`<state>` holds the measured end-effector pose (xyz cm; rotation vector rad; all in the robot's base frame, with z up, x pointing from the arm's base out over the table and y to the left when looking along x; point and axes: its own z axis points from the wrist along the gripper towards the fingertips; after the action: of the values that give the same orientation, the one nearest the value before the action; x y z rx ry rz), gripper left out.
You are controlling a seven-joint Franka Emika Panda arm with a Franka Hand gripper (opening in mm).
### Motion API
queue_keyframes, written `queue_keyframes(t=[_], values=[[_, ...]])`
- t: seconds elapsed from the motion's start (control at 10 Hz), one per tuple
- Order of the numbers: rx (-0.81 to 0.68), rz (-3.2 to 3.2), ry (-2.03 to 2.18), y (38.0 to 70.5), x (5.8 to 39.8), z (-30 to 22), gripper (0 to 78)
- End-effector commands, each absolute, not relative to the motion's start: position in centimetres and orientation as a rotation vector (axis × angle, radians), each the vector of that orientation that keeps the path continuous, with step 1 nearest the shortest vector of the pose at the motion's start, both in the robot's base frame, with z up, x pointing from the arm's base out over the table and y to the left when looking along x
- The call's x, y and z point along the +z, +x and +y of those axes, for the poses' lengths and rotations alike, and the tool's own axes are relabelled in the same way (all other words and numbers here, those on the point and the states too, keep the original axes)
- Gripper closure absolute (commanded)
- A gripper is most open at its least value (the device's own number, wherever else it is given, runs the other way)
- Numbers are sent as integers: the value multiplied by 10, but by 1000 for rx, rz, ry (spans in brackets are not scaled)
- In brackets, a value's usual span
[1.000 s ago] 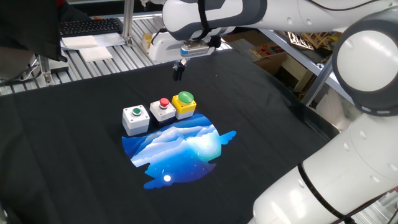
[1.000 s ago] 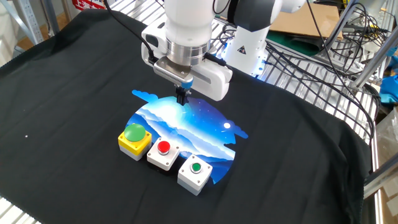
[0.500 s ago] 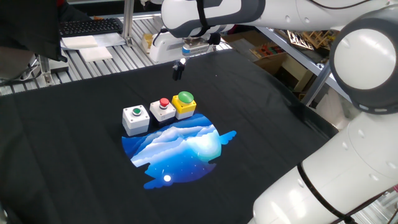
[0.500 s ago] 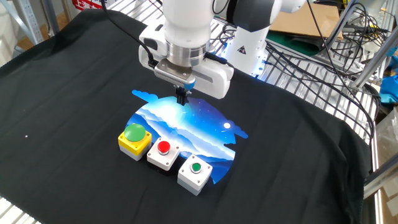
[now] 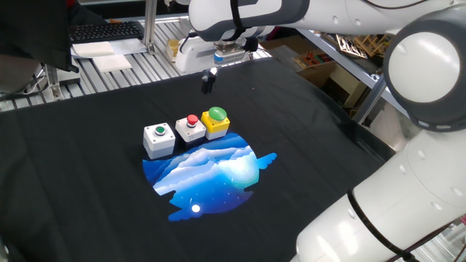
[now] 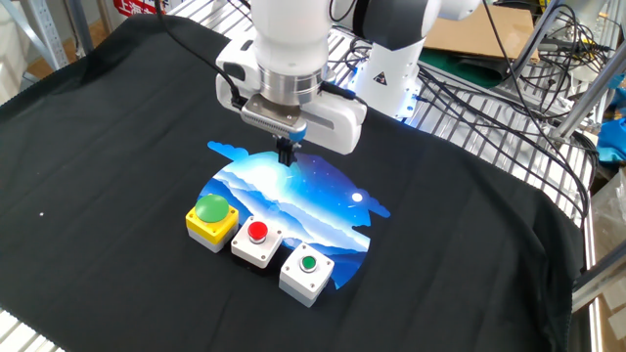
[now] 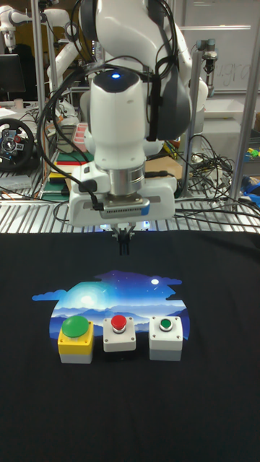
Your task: Press three buttons from left to right in sequence
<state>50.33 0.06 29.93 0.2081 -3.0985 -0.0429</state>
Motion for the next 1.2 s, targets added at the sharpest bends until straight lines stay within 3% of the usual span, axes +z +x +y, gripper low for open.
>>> queue_keyframes(t=[0.1, 1.2], values=[[-61, -3085, 365, 514, 309, -1, 776], [-52, -3112, 228, 517, 309, -5, 776]])
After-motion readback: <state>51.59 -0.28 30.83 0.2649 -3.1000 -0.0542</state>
